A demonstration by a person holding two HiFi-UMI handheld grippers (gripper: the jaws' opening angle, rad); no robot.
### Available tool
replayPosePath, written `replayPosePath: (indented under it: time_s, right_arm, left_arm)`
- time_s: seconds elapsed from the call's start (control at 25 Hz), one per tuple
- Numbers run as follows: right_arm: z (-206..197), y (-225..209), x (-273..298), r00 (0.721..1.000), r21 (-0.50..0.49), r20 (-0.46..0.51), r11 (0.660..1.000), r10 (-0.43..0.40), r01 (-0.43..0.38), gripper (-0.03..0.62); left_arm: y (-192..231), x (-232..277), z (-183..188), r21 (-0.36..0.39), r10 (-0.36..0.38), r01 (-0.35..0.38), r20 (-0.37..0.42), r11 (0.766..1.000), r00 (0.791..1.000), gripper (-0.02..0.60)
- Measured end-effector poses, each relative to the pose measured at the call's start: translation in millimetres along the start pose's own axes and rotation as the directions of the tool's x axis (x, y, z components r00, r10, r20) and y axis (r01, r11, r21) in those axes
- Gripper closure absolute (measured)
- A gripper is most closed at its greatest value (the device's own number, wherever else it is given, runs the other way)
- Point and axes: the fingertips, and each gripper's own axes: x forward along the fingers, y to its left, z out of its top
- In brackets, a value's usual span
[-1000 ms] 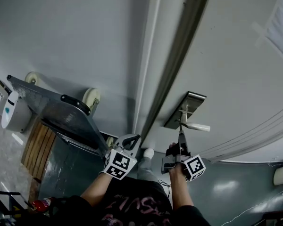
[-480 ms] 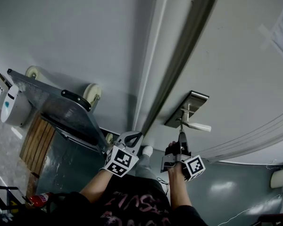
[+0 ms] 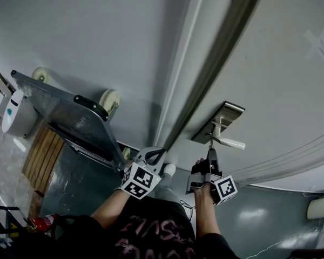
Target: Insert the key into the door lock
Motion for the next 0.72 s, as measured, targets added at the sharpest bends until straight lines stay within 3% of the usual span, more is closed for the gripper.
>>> replayPosePath:
  time_s: [0.72]
  right_arm:
    - [-6.6, -1.6, 4.2, 1.0, 0.065, -0.008, 0.998, -0.013, 0.014, 0.516]
  left_arm:
    - [0.8, -9.2, 2.8, 0.014, 0.004, -0.004, 0.011, 1.0, 1.0, 0.569]
